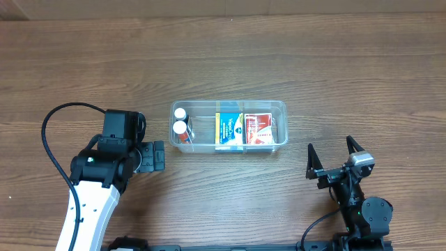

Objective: Pack container

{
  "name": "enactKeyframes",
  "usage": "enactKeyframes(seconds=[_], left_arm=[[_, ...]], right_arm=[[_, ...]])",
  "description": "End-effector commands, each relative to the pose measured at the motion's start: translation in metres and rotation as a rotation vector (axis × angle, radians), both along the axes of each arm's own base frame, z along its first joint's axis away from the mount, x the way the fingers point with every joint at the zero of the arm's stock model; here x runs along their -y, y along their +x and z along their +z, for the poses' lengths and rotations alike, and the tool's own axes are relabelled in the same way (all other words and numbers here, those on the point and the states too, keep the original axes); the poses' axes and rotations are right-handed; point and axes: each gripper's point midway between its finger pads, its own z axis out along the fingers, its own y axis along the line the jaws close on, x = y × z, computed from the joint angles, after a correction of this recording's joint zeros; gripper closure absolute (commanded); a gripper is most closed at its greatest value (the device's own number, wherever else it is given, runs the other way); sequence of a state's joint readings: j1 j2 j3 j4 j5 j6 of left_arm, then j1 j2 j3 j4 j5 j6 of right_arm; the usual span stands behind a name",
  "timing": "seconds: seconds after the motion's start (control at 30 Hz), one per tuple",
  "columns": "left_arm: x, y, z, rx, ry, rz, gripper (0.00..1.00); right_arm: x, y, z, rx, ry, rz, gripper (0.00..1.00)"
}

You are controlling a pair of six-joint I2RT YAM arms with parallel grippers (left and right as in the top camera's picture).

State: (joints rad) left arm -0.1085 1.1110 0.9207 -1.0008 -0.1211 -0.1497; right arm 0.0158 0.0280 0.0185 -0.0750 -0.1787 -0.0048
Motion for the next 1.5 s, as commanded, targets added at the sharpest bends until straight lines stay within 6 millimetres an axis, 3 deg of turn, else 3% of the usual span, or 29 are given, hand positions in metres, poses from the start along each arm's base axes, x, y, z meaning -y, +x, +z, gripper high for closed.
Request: enactKeyframes(seconds=[0.0,0.97,1.2,1.33,1.47], left_arm=[[-0.003,0.0,-0.002,-0.005,0.01,0.016,0.0],[-0.003,0.0,0.0,0.004,0.009,0.016,0.0],[-0.016,0.0,0.032,0.155,0.07,0.028,0.0],[-0.019,0.004,0.071,0.369,0.097,-0.023,0.0],[-0.024,0.002,0.079,0.488,0.076,0.003,0.0]], right_arm=[[-0.003,-0.001,-0.001,0.009,-0.01,0.016,0.0],[-0.003,-0.001,-0.001,0.009,-0.01,0.016,0.0],[-0.003,-0.001,-0.001,0.01,-0.01,0.016,0.0],[-0.003,-0.001,-0.001,0.009,-0.01,0.016,0.0],[-0.003,-0.001,-0.001,0.009,-0.01,0.016,0.0]])
